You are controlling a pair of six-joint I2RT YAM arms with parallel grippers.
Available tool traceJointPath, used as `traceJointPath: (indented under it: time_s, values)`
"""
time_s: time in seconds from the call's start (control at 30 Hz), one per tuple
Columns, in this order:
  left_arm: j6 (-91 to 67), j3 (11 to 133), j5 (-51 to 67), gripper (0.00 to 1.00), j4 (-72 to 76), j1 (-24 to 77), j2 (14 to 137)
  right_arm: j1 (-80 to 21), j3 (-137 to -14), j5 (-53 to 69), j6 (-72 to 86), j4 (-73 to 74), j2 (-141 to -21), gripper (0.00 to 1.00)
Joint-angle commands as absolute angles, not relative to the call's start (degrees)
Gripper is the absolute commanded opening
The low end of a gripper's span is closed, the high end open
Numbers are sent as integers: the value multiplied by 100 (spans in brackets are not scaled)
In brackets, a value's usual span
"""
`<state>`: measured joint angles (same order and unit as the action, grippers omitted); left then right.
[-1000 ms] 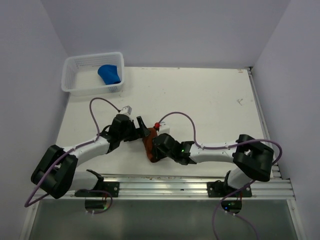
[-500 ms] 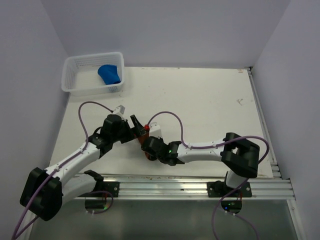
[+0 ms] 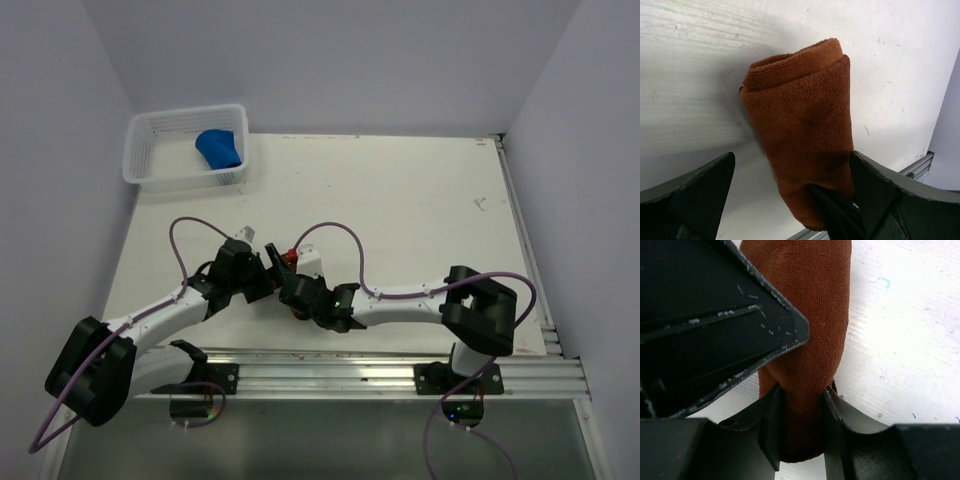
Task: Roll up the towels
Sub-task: Roll the towel
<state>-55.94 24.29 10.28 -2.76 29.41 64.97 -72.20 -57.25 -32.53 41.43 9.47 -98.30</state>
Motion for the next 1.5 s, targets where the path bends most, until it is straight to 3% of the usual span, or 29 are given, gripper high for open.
traceJointPath:
  time_s: [0.0, 0.23, 0.4, 0.7, 0.97, 1.47]
  values:
    - [-6055, 2356, 1002, 100, 369, 3041, 6328, -7295, -5792, -3445, 4280, 669, -9818, 34]
    - [-6424, 2320, 817, 99, 606, 3103, 6626, -7304, -5432, -3384, 4500, 264, -9624, 43]
    - [-6609, 2259, 730, 100, 861, 3146, 6706, -7304, -5239, -3436, 4614, 97, -9431, 57]
    - [-6293, 2707, 694, 100, 502, 3217, 7198, -7304, -4703, -3437, 4659, -368, -8904, 68]
    - [-6144, 2926, 563, 100, 115, 3278, 7242, -7304, -4272, -2865, 4360, -1537, -8930, 69]
    - [-5432, 3155, 316, 100, -932, 3384, 7242, -7304, -4201, -2488, 3991, -2056, -9035, 68]
